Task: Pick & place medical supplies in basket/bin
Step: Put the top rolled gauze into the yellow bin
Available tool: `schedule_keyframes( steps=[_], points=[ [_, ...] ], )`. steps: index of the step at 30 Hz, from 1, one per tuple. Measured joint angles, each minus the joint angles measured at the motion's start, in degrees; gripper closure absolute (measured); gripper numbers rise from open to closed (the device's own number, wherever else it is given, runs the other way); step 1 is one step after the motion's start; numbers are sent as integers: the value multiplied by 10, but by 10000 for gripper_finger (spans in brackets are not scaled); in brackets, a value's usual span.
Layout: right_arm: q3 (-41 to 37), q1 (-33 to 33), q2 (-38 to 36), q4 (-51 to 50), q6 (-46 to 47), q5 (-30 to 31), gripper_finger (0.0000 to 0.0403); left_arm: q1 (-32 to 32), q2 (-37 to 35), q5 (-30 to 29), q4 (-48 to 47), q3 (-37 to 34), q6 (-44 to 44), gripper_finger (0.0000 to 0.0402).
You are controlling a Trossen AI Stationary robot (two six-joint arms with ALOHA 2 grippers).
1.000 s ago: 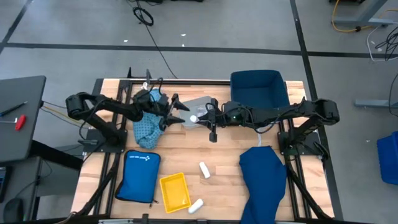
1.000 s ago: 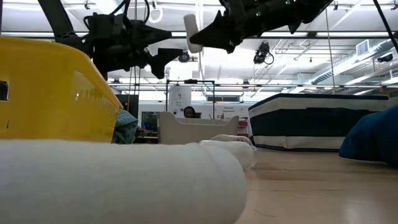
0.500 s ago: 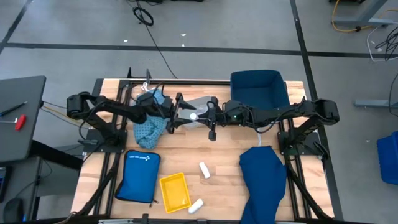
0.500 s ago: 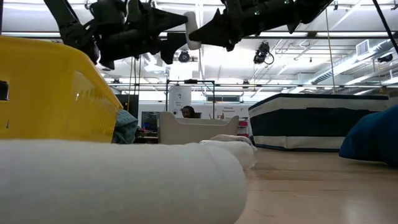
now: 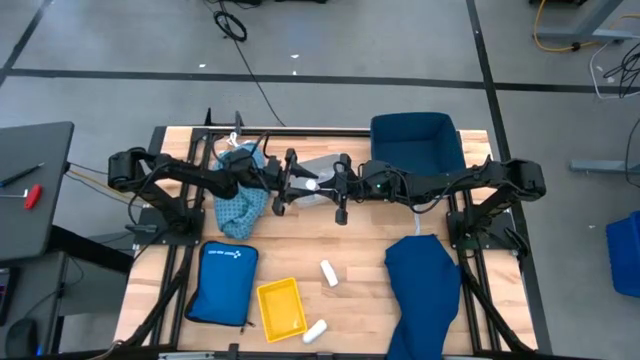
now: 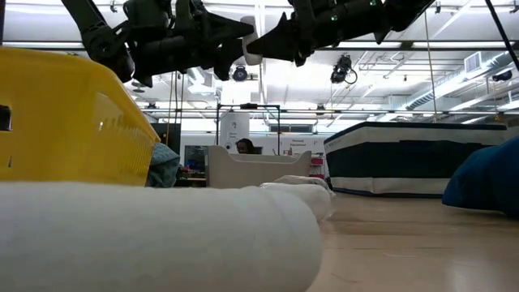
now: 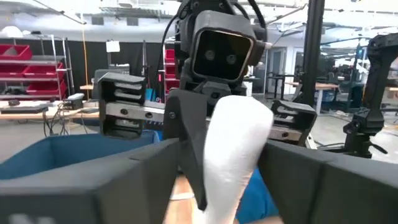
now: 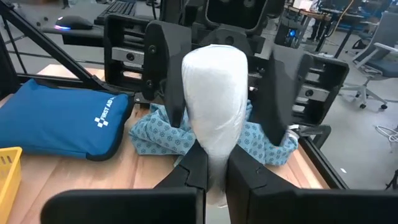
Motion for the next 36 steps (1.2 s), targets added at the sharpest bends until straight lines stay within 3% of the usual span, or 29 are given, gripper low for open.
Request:
schedule_keyframes(
  steps=[7, 9, 15, 24, 28, 36],
  points=[
    [0, 0, -1, -1, -2, -1, 377, -15, 0, -22, 5, -1, 35, 333],
    [0, 0, -1, -1, -2, 0, 377, -15, 0, -31, 6, -1, 37, 355],
    [0, -5, -1, -4, -3, -2, 372, -14, 0, -33, 4, -1, 40, 355],
    [0, -8, 0, -41, 10, 20, 216, -14, 0, -19, -22, 0, 40, 355],
    [0, -8, 0, -61, 9, 41, 171, -14, 0, -8, -36, 0, 39, 355],
    [0, -7, 0, -98, 4, 48, 164, -13, -4, 35, -75, 0, 25, 355]
  ],
)
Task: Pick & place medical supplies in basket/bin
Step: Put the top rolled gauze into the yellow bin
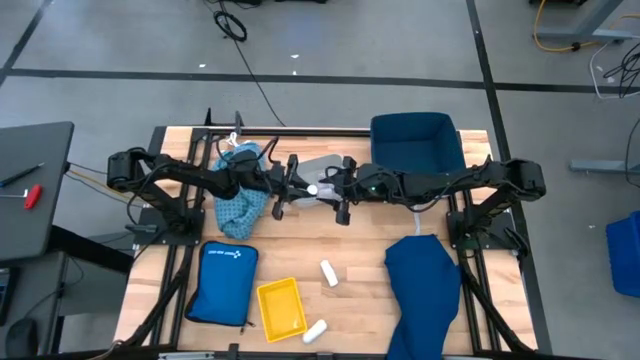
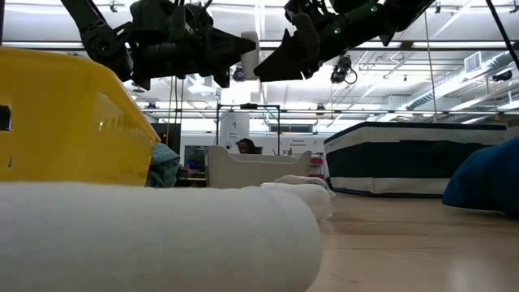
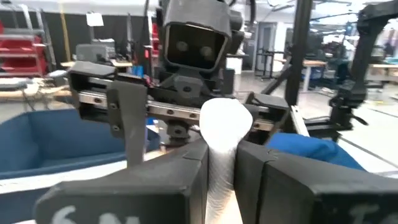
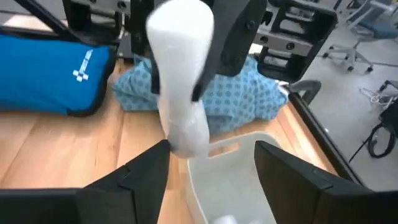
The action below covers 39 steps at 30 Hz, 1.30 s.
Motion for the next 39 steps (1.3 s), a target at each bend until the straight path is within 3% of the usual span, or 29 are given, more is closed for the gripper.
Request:
schedule_keyframes(
  steps=[3, 10, 15, 22, 29, 39],
  points=[
    [0, 0, 0, -34, -7, -10, 172, 0, 0, 58, -23, 0, -7, 355],
    [0, 1, 0, -98, -8, -94, 187, -2, 0, 283, -56, 0, -46, 355],
    [0, 7, 0, -116, -3, -111, 197, -32, 0, 340, -83, -3, -72, 355],
    [0, 12, 0, -132, 4, -106, 204, -105, 0, 309, -193, -3, -23, 355],
    [0, 12, 0, -144, 21, -97, 204, -177, 0, 180, -321, -3, 44, 355],
    [0, 12, 0, -147, 26, -83, 204, -282, 0, 46, -439, 30, 56, 355]
  ],
)
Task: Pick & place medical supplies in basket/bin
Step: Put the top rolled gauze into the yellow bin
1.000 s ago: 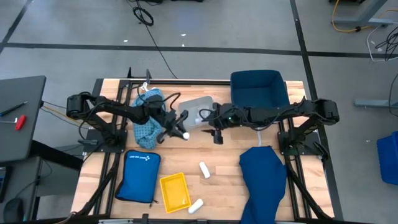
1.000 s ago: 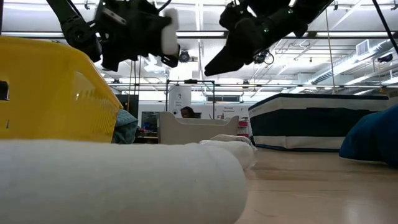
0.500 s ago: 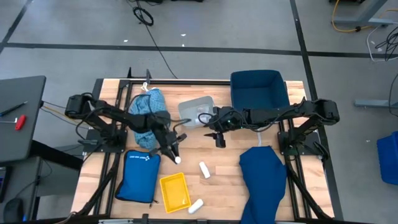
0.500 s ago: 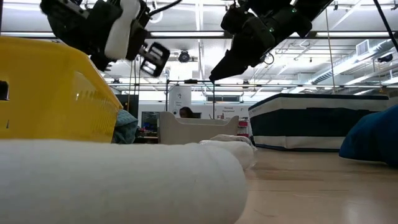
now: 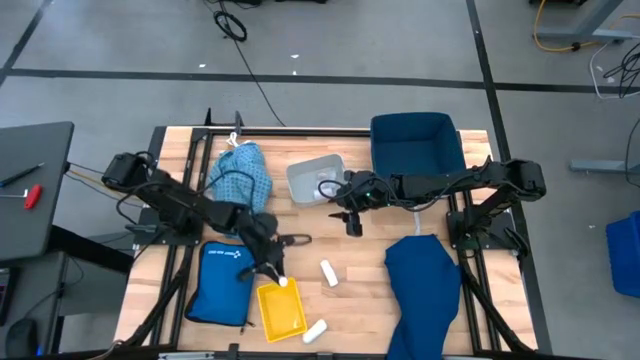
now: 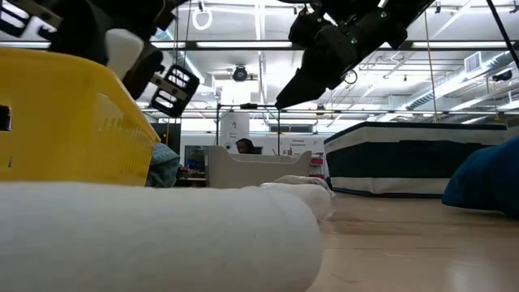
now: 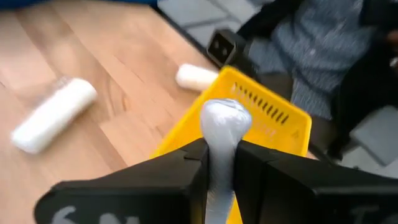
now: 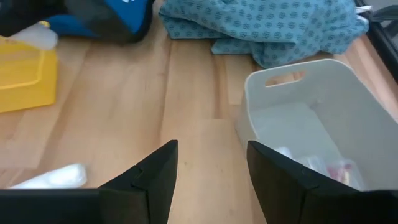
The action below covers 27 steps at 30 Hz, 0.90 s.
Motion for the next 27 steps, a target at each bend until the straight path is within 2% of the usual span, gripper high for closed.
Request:
schedule_keyframes(
  steps=[6, 14, 27],
  points=[
    [0, 0, 0, -6, 0, 6, 204, -52, 0, -69, -89, 40, 12, 355],
    [0, 0, 0, -8, 0, 6, 204, -109, 4, -124, -93, 64, 11, 355],
    [0, 0, 0, -17, 0, 6, 204, -134, 63, -145, -82, 65, -3, 355]
  ],
)
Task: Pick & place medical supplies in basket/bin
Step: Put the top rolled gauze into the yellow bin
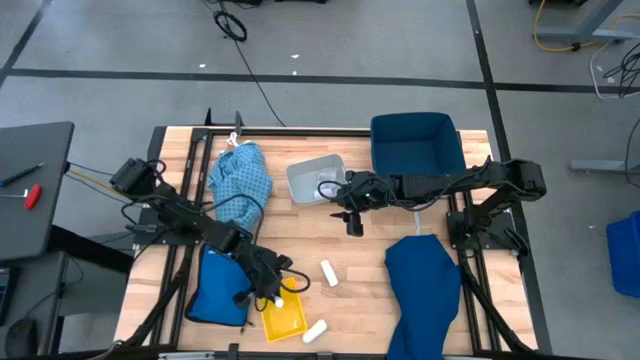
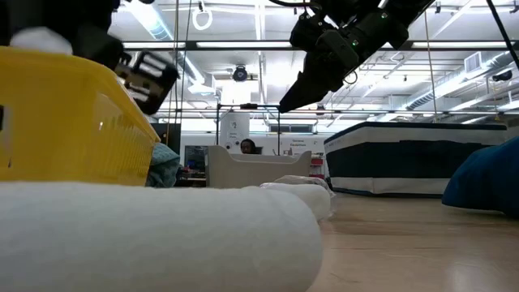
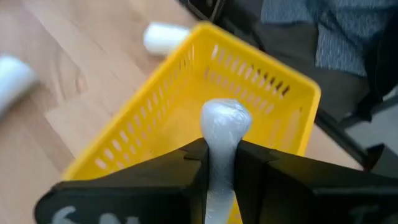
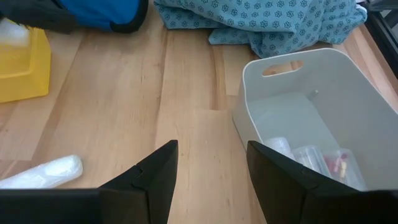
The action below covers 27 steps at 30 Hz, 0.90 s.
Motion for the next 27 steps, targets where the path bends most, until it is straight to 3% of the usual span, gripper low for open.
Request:
schedule_keyframes(
  steps=[7, 14, 18, 27],
  points=[
    [0, 0, 0, -1, 0, 0, 204, -2, 14, 4, 7, 0, -1, 346],
    [0, 0, 0, -15, 7, -1, 204, -2, 14, 0, 24, 0, -17, 240],
    [0, 3, 0, -32, 15, -1, 204, -1, 14, -2, 28, 0, -22, 206],
    [0, 35, 0, -39, 53, -2, 203, -1, 10, -36, 34, 0, -22, 188]
  ],
)
